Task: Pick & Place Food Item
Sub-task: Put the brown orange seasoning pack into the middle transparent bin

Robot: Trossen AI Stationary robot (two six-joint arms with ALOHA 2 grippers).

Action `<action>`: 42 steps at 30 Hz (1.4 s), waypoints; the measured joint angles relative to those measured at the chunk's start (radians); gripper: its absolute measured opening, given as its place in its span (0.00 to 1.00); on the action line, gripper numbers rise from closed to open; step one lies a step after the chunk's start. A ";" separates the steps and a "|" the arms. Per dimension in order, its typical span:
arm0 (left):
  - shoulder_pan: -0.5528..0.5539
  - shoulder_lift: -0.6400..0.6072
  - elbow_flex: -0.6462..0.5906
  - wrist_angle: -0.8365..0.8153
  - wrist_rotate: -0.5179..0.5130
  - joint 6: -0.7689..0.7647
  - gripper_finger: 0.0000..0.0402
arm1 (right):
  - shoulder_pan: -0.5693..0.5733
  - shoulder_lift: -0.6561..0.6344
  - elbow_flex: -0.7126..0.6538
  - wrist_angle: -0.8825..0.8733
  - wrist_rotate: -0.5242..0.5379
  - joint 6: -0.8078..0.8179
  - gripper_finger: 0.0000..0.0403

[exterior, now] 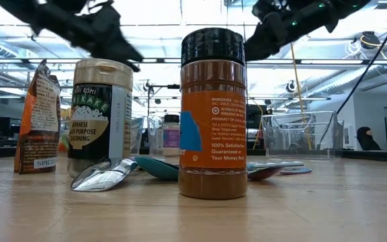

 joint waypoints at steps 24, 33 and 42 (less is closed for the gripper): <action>-0.289 -0.174 -0.417 0.033 0.300 -0.172 0.70 | 0.015 -0.055 -0.058 0.113 0.000 0.032 0.75; -0.319 -0.174 -0.417 -0.007 0.288 -0.239 0.70 | 0.015 -0.055 -0.058 0.114 0.000 0.033 0.75; -0.329 -0.174 -0.417 -0.099 0.352 -0.326 0.70 | 0.015 -0.055 -0.058 0.103 0.000 0.033 0.75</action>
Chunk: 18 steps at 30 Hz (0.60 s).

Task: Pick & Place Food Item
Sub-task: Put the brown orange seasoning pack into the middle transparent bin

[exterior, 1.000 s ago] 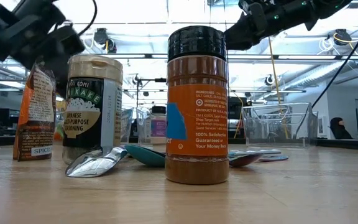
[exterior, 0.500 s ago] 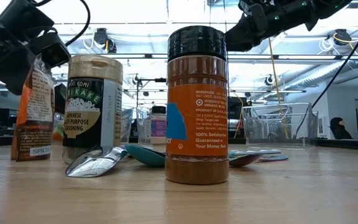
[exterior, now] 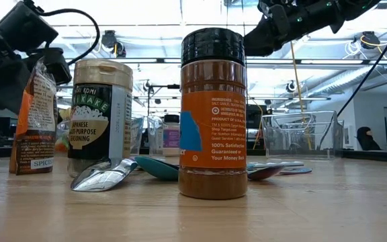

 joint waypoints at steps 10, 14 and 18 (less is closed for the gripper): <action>-0.084 0.000 0.000 0.143 -0.038 0.098 0.70 | 0.000 0.000 0.000 -0.012 0.000 0.000 0.75; -0.111 0.000 0.000 0.157 -0.094 0.115 0.70 | 0.000 0.000 0.001 -0.012 0.000 0.000 0.75; -0.134 0.000 0.000 0.155 -0.118 0.122 0.70 | 0.000 0.000 0.001 -0.012 0.000 0.000 0.75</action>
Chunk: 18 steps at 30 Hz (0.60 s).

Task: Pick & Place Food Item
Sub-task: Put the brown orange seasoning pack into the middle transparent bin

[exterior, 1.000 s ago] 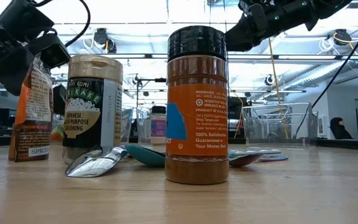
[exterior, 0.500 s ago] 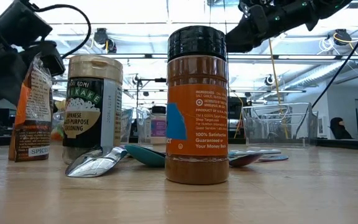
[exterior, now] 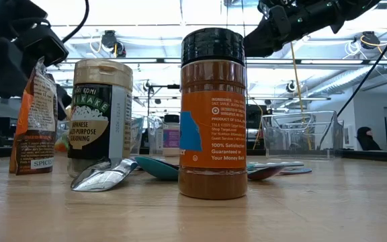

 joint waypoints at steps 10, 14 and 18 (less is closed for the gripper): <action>-0.059 0.000 0.000 0.073 0.001 0.065 0.46 | 0.000 0.000 0.000 0.000 0.000 0.000 0.75; -0.070 0.000 0.000 0.091 -0.075 0.068 0.32 | 0.000 0.000 0.000 0.000 0.000 0.000 0.75; -0.076 0.000 0.000 0.097 -0.132 0.079 0.23 | 0.000 0.000 0.000 0.000 0.000 0.000 0.75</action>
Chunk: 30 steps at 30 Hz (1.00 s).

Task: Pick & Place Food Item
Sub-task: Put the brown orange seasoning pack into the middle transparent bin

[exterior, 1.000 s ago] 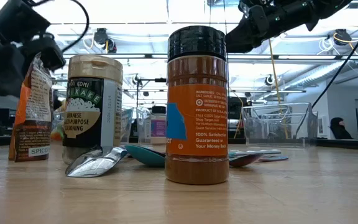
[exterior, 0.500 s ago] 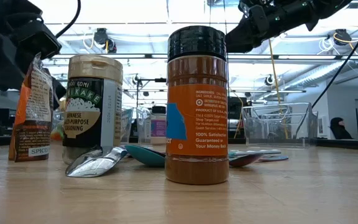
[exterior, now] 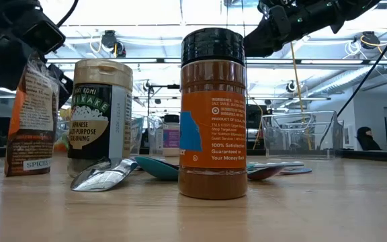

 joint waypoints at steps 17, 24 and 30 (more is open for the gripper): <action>0.000 0.000 0.000 0.029 -0.117 -0.150 0.29 | 0.000 0.000 0.000 0.000 0.000 0.000 0.75; 0.000 0.000 0.000 0.081 -0.127 -0.169 0.49 | 0.000 0.000 0.000 0.000 0.000 0.000 0.75; 0.000 0.000 0.000 0.170 -0.062 -0.210 0.60 | 0.000 0.000 0.000 0.000 0.000 0.000 0.75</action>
